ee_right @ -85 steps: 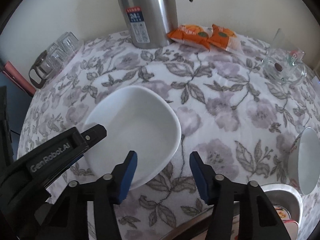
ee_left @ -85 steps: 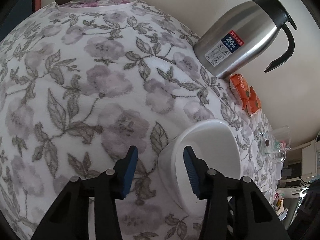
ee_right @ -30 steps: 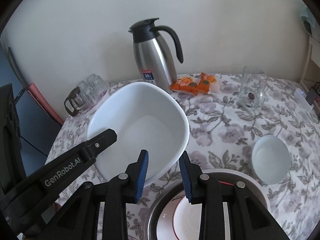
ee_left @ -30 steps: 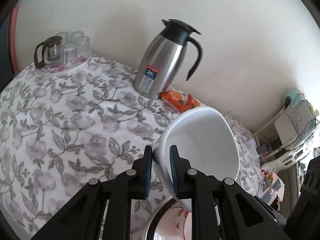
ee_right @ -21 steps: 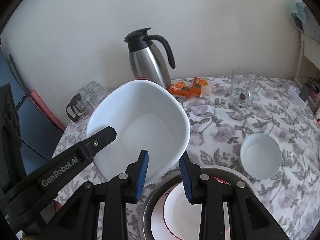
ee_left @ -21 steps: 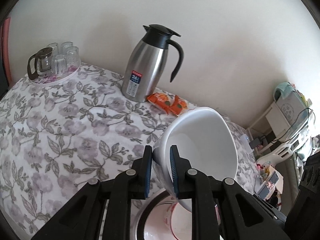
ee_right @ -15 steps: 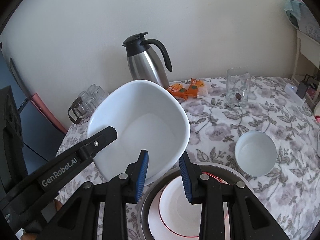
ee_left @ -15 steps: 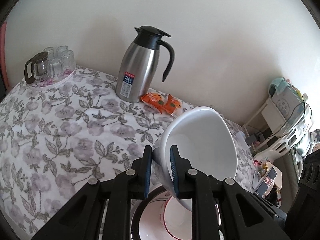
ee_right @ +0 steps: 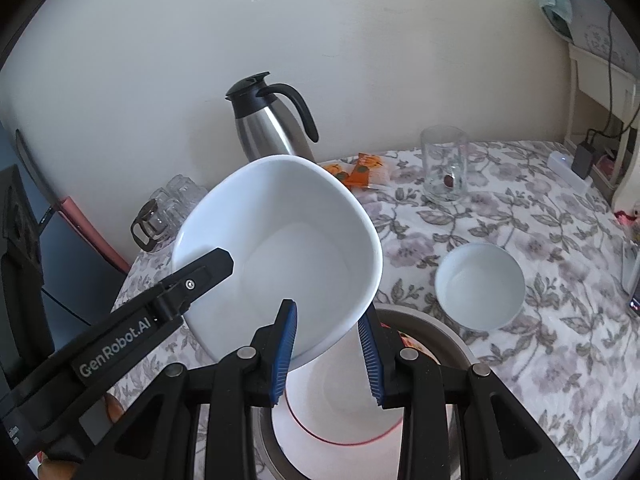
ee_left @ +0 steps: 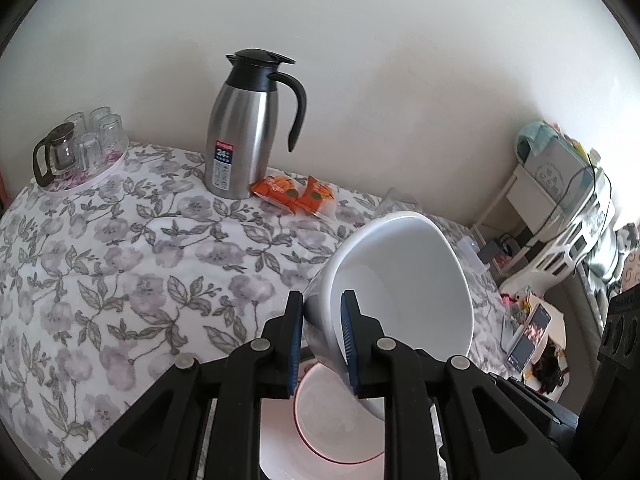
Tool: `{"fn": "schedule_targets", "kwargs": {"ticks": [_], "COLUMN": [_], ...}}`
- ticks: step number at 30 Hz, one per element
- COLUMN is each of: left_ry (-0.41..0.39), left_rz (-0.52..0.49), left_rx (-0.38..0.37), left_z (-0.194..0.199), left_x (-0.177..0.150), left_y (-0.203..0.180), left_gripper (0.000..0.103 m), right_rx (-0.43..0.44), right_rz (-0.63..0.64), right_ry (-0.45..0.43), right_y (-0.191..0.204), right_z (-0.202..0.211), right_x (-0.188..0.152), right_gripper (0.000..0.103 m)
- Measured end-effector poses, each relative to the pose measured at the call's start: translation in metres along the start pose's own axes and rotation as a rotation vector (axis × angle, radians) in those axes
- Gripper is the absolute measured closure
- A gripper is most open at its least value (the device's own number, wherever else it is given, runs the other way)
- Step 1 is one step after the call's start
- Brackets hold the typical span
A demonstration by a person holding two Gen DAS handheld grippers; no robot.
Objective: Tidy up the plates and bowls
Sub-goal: 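Lift the square bowl and carry it over the steel basin with both grippers, then lower the square bowl into the strawberry bowl with both grippers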
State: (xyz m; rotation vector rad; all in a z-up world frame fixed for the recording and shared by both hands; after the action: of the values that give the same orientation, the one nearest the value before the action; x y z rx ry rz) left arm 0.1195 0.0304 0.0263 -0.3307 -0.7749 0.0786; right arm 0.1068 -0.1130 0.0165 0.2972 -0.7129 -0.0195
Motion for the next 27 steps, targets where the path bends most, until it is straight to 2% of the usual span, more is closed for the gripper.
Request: {"fn": "schedule_targets", "kwargs": {"ticks": [6,10,15,27], "left_ry": [0.021,0.045,0.094,0.133], "left_rz": [-0.022,-0.029,-0.044,-0.029], "left_rx": [-0.013,-0.025,-0.01,0.012], "left_z": [-0.002,-0.006,-0.016,-0.021], "left_x": [-0.012,-0.021,-0.035,-0.051], "left_y": [-0.01,-0.013,-0.017,-0.008], "left_gripper": [0.083,0.083,0.083,0.083], "right_rx": [-0.014,-0.009,-0.027,-0.012], "right_rz": [-0.006,-0.022,-0.024,0.001], "right_ry": [0.023,0.073,0.11,0.157], "right_y": [-0.013,-0.024,-0.032,-0.032], "right_z": [0.003,-0.004,-0.01,-0.014], "right_x": [-0.013,-0.027,-0.038,-0.049], "right_gripper": [0.069,0.069,0.069,0.069]}}
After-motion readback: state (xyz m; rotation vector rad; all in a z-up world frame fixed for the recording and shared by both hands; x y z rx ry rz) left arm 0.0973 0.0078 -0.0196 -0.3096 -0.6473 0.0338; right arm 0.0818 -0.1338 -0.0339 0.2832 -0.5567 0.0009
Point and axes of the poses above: each gripper's, at about its wrist camera, not at the fingertips, and z roughly against the way its jaws point, y to its left, x to its top, the point moved 4 cm from there along -z, roughly the way its jaws point, and after that the axes turned 2 degrees about -y, right-handed, at the moved point
